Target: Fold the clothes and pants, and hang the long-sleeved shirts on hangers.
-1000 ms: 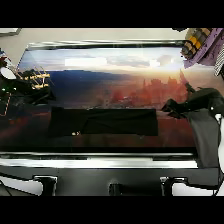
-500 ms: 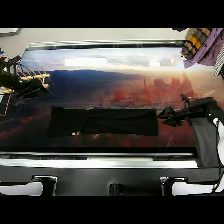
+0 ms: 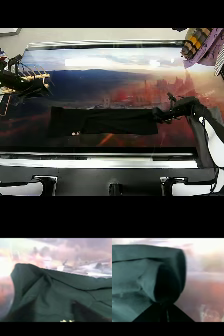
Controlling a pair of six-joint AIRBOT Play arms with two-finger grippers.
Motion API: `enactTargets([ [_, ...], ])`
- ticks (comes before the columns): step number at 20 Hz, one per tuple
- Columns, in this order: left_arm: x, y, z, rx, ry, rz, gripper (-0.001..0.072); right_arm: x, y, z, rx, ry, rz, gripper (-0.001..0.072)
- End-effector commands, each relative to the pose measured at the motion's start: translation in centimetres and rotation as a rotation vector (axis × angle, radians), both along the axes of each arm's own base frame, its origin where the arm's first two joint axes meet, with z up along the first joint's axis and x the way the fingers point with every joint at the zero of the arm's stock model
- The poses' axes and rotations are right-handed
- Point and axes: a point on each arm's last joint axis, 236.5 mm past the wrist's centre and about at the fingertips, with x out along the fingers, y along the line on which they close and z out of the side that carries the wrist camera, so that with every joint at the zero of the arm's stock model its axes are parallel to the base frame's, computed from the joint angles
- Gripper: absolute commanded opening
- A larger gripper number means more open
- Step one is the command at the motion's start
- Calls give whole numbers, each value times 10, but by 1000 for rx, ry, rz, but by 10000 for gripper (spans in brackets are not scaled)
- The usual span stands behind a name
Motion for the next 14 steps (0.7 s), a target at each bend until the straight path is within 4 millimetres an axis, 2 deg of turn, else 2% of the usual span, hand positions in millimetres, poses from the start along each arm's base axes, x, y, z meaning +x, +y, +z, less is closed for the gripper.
enactTargets([
  [1,0,-27,-18,-73,14,-14,76,8,-1,33,-10,-27,-46,31],
  [2,-4,-43,-32,-106,32,-23,19,10,-8,48,-26,-36,-63,31],
  [5,-15,-107,-72,-233,65,-34,19,13,-25,97,-96,-67,-60,31],
  [8,-23,-177,-106,-336,56,-19,18,8,-39,132,-173,-65,-58,30],
  [10,-29,-223,-120,-378,60,-39,17,6,-48,157,-218,-88,-64,30],
  [14,-36,-310,-130,-488,28,-35,17,12,-52,214,-244,-209,-115,30],
])
